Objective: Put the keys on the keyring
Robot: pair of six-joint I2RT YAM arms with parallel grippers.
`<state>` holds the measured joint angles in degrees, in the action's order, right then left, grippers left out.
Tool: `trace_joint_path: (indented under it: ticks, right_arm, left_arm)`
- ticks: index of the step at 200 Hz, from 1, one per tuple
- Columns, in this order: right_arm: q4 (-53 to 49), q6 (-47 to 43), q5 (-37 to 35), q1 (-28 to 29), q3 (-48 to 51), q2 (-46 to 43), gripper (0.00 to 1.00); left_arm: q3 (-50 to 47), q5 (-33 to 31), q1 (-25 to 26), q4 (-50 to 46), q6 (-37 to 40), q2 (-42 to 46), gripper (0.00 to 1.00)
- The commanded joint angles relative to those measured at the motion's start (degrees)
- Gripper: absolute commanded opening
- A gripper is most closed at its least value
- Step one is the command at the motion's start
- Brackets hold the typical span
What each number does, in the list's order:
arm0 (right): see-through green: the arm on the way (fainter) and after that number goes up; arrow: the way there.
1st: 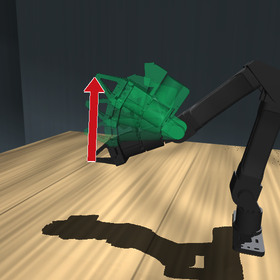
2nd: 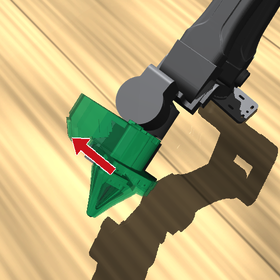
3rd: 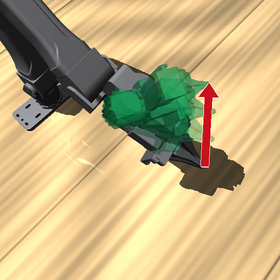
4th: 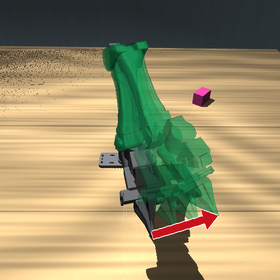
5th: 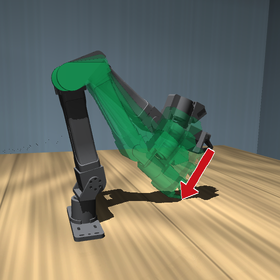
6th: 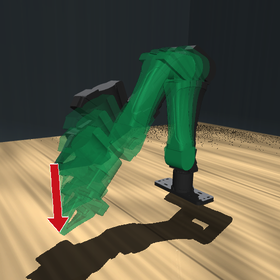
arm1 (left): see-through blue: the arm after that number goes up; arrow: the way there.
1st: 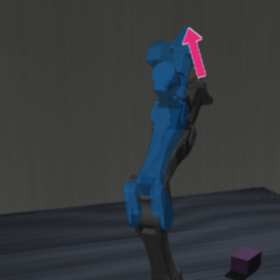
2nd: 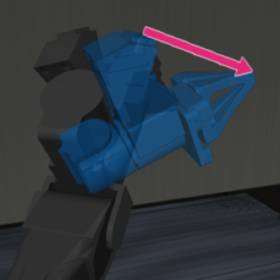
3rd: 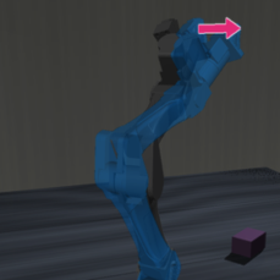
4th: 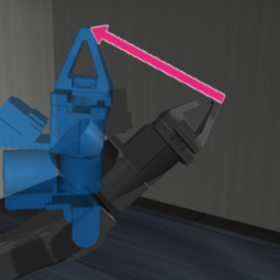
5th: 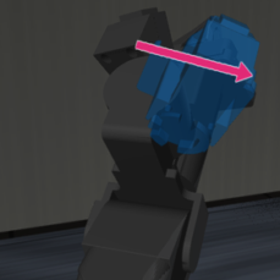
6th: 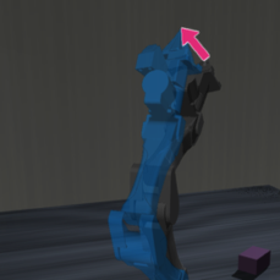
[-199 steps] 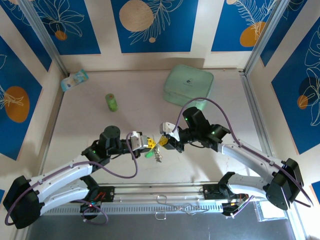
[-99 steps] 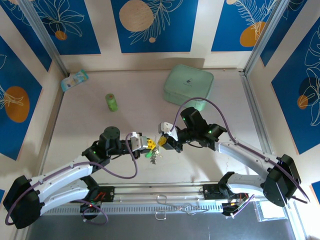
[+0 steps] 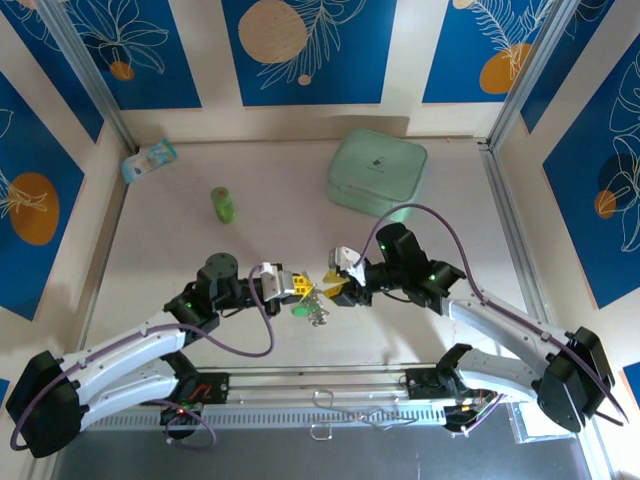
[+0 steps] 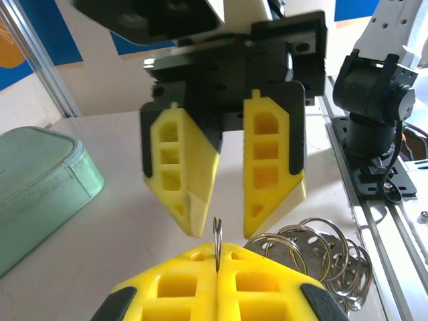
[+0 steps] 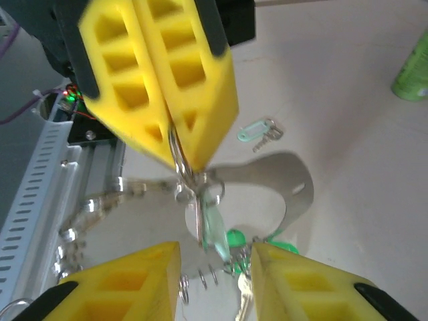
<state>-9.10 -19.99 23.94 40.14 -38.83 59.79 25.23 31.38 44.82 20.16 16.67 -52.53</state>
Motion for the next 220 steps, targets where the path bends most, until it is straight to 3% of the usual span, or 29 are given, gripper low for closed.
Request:
trace_joint_path:
  ticks: [1, 45, 83, 141, 220]
  right_arm:
    - [10.75, 6.53, -2.85, -0.76, 5.28, -3.14, 0.37]
    - [14.66, 9.32, -2.59, 0.4, 8.1, -1.0, 0.36]
    - [22.59, 10.15, -4.6, 0.9, 11.81, -2.29, 0.37]
    - [28.7, 10.65, -8.47, 0.32, 15.98, -5.92, 0.37]
    - [23.96, 9.98, -2.39, -0.95, 15.17, -11.16, 0.37]
  left_arm:
    - [-1.64, -1.14, 0.3, 5.12, -1.38, 1.86, 0.0]
    - [-2.87, -1.66, 0.36, 10.32, -5.48, 1.81, 0.0]
    - [-5.69, -2.85, 0.42, 22.27, -13.92, 0.72, 0.0]
    - [-6.22, -3.43, 0.39, 26.53, -16.55, -0.58, 0.0]
    - [-6.69, -2.06, 0.4, 31.67, -17.81, -1.5, 0.0]
